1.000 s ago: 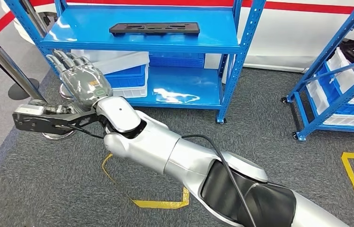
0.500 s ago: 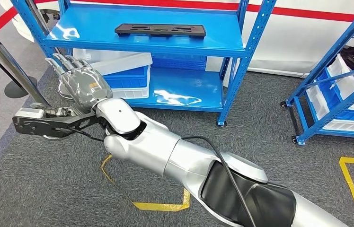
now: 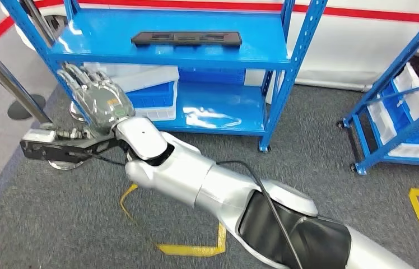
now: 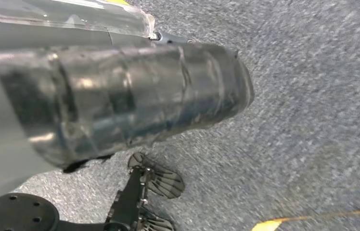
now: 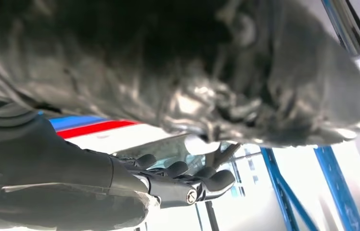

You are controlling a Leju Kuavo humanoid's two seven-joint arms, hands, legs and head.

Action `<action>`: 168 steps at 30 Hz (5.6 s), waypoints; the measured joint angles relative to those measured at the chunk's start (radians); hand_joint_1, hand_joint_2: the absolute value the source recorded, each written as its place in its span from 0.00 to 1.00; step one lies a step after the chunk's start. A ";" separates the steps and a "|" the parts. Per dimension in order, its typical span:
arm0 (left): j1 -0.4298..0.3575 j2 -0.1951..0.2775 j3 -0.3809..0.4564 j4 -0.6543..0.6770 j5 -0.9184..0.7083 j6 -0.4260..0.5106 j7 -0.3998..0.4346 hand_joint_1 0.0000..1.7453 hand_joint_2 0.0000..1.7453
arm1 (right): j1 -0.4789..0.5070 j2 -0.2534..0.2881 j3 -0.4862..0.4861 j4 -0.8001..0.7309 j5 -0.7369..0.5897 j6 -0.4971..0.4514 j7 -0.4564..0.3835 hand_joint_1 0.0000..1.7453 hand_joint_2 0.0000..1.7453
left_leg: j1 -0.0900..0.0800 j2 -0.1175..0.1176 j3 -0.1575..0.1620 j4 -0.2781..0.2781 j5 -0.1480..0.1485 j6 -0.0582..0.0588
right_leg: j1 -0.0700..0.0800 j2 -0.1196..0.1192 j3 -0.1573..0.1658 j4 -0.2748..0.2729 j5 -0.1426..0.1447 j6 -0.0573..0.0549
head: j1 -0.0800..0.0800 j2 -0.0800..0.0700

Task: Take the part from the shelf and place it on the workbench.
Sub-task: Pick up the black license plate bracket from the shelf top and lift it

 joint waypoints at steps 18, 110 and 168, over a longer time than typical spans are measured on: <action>-0.002 0.000 0.000 0.001 -0.002 0.002 0.009 0.00 0.00 | -0.013 -0.021 0.000 0.026 0.058 0.033 0.043 0.00 0.00 | 0.003 0.007 -0.009 -0.057 0.068 0.041 | 0.000 -0.001 -0.077 0.249 -0.153 0.041 | -0.004 0.000; 0.003 0.009 -0.003 0.008 0.019 0.022 0.041 0.00 0.00 | -0.024 -0.343 -0.052 0.078 0.125 0.229 0.154 0.00 1.00 | 0.000 0.003 0.004 -0.066 0.062 0.051 | -0.003 0.000 -0.099 0.258 -0.141 0.038 | -0.004 0.000; 0.001 0.020 -0.004 0.008 0.037 0.052 0.061 0.00 0.00 | 0.086 -0.358 -0.100 0.091 0.140 0.273 0.151 0.00 1.00 | 0.000 0.004 -0.026 -0.051 0.073 0.038 | -0.009 0.001 0.011 0.065 -0.081 0.039 | -0.026 0.000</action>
